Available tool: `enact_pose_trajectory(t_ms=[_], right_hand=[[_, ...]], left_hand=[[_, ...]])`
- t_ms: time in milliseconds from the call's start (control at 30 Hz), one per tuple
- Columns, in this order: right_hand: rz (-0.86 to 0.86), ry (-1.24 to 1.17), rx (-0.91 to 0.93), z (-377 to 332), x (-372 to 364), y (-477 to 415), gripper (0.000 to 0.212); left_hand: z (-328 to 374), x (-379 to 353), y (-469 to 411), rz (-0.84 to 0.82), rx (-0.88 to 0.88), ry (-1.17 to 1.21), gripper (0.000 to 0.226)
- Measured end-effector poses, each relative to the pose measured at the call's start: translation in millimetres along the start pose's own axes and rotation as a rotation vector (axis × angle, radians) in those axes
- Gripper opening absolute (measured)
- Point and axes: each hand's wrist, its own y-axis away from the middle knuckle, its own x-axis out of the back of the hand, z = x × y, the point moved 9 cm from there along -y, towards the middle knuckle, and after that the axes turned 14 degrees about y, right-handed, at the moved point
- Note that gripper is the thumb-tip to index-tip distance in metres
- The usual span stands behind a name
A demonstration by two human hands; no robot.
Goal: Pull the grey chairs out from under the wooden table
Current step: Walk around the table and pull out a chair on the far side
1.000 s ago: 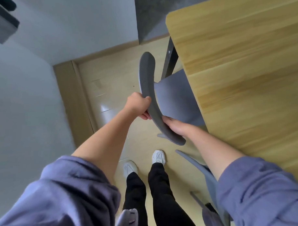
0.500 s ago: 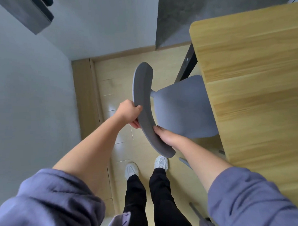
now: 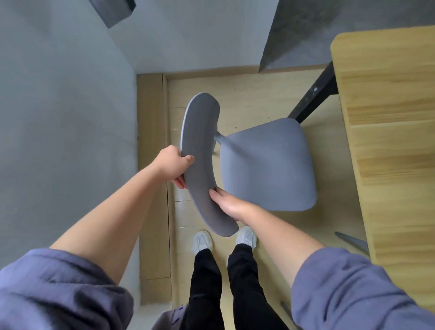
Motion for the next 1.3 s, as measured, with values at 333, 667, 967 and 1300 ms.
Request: enact_pose_trajectory(t_ms=[333,667,967,1300], right_hand=[[-0.044,0.02,0.001,-33.8,-35.5,-6.0,0.058],[-0.082,0.045,0.029,-79.6,-85.1,-12.6,0.062],[-0.155,0.049,0.032,-113.2,-135.8,-26.4,0.067],[-0.158,0.066,0.039,-141.1,-163.9,-40.8,0.069]], left_hand=[[-32.8,42.3,7.7,0.029,0.021,0.0,0.036],[-77.7,97.5,19.0,0.096,0.06,0.007,0.034],[-115.8,146.8,30.3,0.191,0.076,-0.011,0.034],[-140.9,182.8,30.4,0.236,0.068,-0.048,0.033]])
